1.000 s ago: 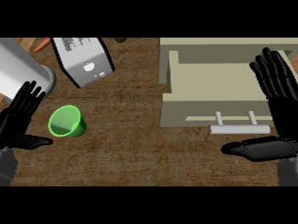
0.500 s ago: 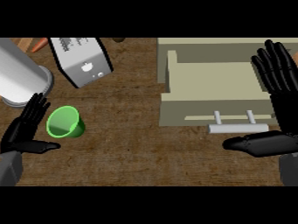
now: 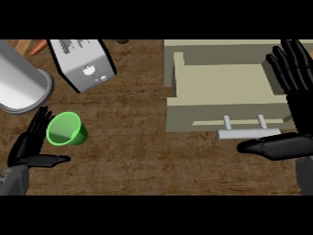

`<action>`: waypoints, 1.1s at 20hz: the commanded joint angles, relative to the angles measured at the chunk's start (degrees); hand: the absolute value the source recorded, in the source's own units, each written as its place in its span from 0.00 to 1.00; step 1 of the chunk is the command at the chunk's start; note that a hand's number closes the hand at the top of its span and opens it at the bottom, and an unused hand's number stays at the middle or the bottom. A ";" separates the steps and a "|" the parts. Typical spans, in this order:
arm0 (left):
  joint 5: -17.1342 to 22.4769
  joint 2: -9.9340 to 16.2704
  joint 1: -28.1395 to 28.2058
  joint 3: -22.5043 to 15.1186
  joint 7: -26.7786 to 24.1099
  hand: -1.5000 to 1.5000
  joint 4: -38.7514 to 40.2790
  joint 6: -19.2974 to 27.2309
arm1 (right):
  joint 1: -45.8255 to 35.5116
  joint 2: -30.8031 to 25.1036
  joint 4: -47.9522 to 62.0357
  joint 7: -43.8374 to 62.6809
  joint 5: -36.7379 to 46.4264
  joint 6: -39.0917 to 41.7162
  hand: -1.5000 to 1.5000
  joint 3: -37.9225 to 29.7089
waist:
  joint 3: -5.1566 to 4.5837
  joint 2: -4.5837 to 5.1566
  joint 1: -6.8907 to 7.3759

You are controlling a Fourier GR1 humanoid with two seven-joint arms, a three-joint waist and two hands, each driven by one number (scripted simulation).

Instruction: Pick up the cup, place it into the drawer and close the drawer

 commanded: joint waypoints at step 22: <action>-1.30 -4.55 -4.19 -0.53 -7.97 0.00 4.98 -9.41 | -1.15 -1.53 2.08 -0.92 -1.89 1.84 0.00 -2.40 | -0.13 0.51 -0.98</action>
